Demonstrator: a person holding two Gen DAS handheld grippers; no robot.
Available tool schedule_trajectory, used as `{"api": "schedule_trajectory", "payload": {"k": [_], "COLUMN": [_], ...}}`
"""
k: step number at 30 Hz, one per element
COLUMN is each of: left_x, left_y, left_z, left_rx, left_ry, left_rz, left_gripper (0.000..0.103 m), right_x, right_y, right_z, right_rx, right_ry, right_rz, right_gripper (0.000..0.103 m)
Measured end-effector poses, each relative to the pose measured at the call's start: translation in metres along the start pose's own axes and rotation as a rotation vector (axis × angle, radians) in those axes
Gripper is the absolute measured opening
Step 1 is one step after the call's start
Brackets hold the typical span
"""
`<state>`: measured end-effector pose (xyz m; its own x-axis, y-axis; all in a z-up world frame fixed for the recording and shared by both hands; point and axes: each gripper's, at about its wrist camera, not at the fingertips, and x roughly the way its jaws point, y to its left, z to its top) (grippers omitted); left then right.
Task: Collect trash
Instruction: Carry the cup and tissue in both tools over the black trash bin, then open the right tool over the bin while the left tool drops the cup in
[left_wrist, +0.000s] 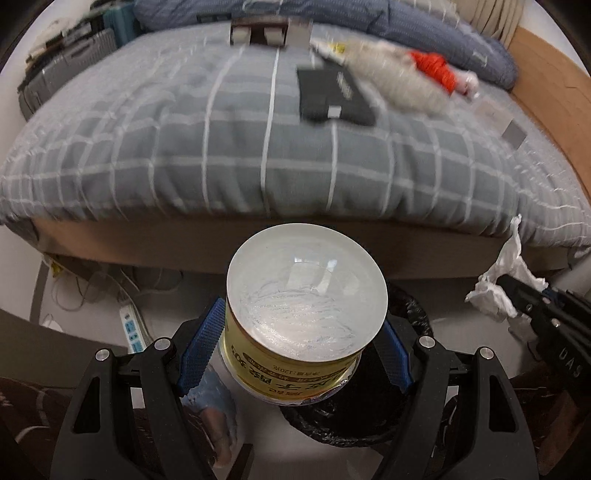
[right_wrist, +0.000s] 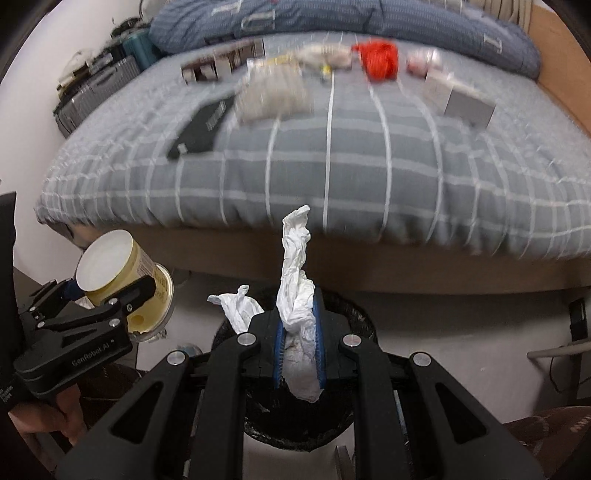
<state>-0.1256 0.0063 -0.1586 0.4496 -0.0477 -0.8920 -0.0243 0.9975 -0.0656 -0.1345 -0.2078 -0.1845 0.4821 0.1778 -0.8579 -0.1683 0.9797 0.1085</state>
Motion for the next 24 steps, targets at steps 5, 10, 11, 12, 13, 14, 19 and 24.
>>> {"api": "schedule_trajectory", "payload": {"k": [5,10,11,12,13,14,19,24], "left_x": [0.036,0.059,0.062,0.065,0.067,0.067,0.070,0.073], "left_y": [0.005,0.012,0.014,0.017,0.018,0.019,0.032,0.040], "left_z": [-0.005,-0.012,-0.014,-0.015,-0.016,-0.015,-0.020,-0.024], "left_rx": [-0.008,-0.015,-0.020,-0.025,-0.027,-0.028,-0.051,-0.059], "left_ry": [0.050,0.101,0.108,0.114,0.114,0.115,0.122,0.128], "left_rz": [0.010,0.024,0.024,0.025,0.024,0.024,0.033,0.046], "left_gripper": [0.075,0.075,0.075,0.075,0.075,0.075,0.075,0.075], "right_x": [0.038,0.064,0.068,0.073,0.077,0.081,0.100,0.104], "right_y": [-0.001,-0.004,-0.004,-0.004,-0.003,-0.003,0.006,0.019], "right_z": [-0.009,-0.016,-0.017,-0.018,-0.019,-0.020,-0.025,-0.027], "right_rx": [-0.010,-0.006,-0.005,-0.007,-0.009,-0.012,-0.032,-0.065], "right_ry": [0.068,0.123,0.130,0.141,0.149,0.159,0.203,0.205], "right_rz": [-0.003,0.001,0.003,0.004,0.003,0.004,0.019,0.035], "right_gripper": [0.013,0.014,0.014,0.015,0.016,0.016,0.016,0.025]}}
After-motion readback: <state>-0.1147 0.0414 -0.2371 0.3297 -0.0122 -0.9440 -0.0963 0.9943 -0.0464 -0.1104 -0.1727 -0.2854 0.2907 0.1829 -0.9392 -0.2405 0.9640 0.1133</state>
